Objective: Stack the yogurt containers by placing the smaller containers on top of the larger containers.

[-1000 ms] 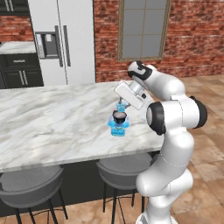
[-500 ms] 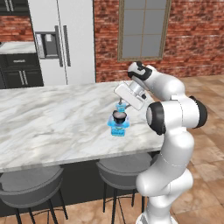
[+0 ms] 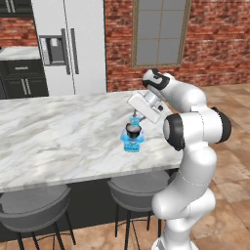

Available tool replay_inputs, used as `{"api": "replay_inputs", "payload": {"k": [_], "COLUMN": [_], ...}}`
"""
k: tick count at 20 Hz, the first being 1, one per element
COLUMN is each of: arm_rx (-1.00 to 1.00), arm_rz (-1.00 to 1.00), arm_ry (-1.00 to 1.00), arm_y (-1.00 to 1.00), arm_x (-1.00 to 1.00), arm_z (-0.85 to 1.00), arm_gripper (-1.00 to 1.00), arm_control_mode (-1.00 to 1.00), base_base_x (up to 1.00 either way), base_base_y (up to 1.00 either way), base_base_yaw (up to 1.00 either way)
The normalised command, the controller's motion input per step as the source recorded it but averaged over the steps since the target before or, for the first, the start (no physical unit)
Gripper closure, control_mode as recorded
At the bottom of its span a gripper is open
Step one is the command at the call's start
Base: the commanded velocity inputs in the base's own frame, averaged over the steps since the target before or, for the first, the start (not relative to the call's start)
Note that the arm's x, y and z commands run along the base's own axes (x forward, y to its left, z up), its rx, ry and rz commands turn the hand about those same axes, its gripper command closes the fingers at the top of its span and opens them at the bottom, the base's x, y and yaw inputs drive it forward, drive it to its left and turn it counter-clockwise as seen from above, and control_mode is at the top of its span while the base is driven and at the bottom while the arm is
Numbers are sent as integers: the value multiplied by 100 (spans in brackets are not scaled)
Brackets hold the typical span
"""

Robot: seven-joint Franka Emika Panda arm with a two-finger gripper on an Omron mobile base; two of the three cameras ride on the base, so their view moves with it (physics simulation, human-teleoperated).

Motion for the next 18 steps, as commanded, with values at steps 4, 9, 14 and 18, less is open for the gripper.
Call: {"api": "replay_inputs", "payload": {"k": [4,9,14,18], "arm_rx": [0,0,0,0], "arm_rz": [0,0,0,0], "arm_ry": [0,0,-2,-2], "arm_y": [-3,-3,-3,-2], "arm_x": [-1,-6,-9,-10], "arm_z": [-1,0,0,0], "arm_gripper": [100,100,100,100], "arm_control_mode": [-100,-100,-100,-100], "base_base_x": [0,0,0,0], "base_base_y": [0,0,0,0], "base_base_yaw": [0,0,0,0]}}
